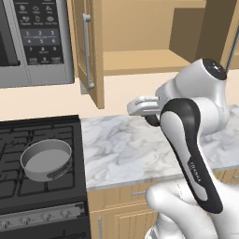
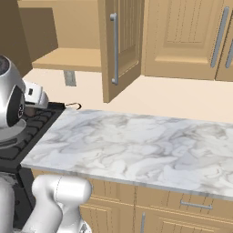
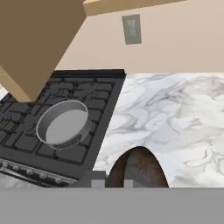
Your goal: Open the cabinet and move the ladle to the pot. Then close the cabinet.
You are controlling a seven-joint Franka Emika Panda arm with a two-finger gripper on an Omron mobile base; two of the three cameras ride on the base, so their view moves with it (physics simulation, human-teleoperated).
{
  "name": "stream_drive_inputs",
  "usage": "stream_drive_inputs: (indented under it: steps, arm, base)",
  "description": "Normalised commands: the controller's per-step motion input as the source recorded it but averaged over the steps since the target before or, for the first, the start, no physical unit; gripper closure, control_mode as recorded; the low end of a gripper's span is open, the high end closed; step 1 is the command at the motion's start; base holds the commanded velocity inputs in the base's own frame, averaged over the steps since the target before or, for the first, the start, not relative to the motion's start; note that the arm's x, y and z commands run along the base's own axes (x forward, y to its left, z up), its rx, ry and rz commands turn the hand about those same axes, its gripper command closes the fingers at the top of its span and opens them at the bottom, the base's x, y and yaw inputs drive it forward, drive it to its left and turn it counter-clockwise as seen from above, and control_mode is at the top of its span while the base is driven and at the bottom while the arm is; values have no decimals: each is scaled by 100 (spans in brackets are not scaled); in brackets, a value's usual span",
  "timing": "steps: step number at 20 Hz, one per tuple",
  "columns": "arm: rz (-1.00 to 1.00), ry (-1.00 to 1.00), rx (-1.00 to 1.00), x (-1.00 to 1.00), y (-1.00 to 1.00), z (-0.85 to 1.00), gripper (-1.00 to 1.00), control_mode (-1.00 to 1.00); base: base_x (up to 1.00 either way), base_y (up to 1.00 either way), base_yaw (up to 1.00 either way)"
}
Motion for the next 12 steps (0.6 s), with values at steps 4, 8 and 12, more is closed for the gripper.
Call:
stream_drive_inputs:
  steps: [4, 8, 12]
  arm:
    - [0, 10, 2, -66, 0, -47, 100, -100]
    - [0, 9, 2, -58, 0, -45, 100, -100]
    - [0, 10, 1, -25, 0, -29, 100, -100]
  base:
    - [0, 0, 0]
    - [0, 0, 0]
    - [0, 0, 0]
